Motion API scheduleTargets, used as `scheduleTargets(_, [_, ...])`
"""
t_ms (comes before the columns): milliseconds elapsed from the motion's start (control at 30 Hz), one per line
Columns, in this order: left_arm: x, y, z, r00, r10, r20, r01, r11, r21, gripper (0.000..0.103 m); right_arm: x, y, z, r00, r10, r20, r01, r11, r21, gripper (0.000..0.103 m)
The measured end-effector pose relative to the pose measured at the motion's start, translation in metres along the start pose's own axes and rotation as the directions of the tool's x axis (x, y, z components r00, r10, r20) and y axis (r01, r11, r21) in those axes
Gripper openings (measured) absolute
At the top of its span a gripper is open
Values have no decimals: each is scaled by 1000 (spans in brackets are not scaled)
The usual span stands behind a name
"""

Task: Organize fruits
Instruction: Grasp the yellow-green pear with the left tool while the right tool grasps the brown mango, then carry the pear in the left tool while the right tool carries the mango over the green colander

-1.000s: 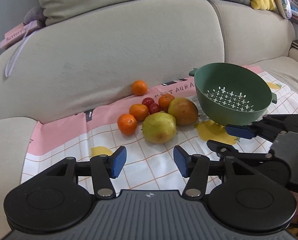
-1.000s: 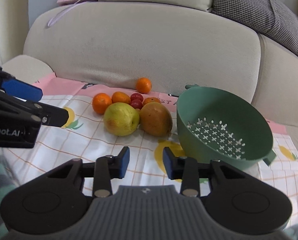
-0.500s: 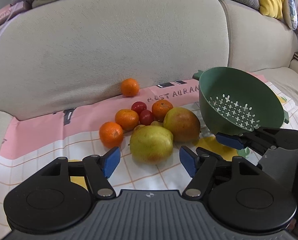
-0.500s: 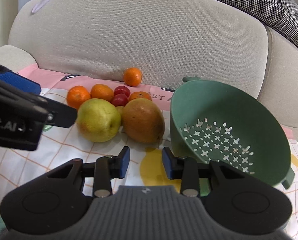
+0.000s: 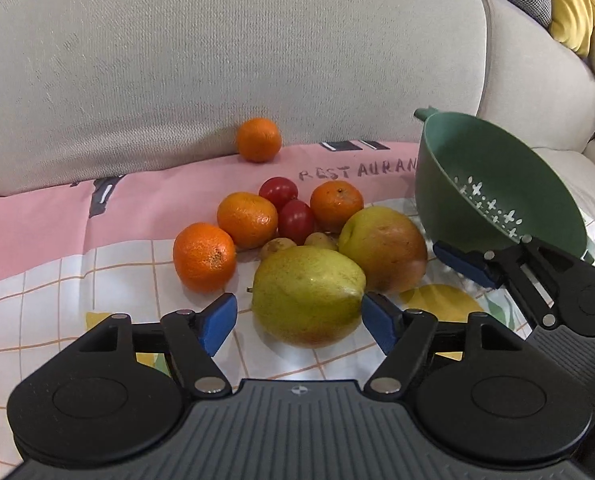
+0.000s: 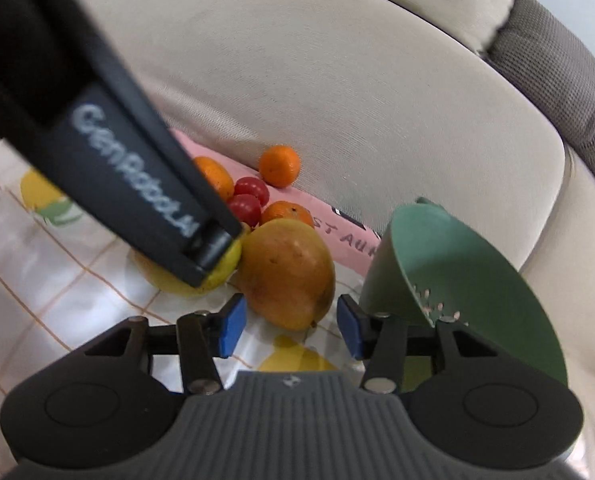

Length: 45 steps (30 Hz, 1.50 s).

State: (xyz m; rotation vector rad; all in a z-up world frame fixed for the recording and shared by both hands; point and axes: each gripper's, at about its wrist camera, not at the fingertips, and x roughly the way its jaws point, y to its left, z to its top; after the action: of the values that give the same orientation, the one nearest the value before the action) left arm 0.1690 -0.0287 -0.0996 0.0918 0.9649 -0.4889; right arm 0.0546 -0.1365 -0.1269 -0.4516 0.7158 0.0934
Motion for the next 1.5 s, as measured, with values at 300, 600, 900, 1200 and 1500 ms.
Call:
scheduleTargets(300, [16,5,3,999,-54,-7,54,999,-1,84,20,7,-4,1000,-19,21,21,997,-69,60])
scheduleTargets(600, [20,9,5,997,-78,-1,78,997,-17,79,23,-1,-9,999,3,37,-3,1000,-16,60])
scheduleTargets(900, [17,10,5,997,-73,4,73,997,-23,78,29,-7,4,999,9,31,-9,1000,-4,59])
scheduleTargets(1200, [2,14,-3,1000,-27,-8,26,999,-43,78,29,-20,11,999,38,9,-38,999,10,59])
scheduleTargets(1500, [-19,16,-8,1000,-9,8,10,997,-73,78,24,-39,18,996,83,-22,-81,993,81,59])
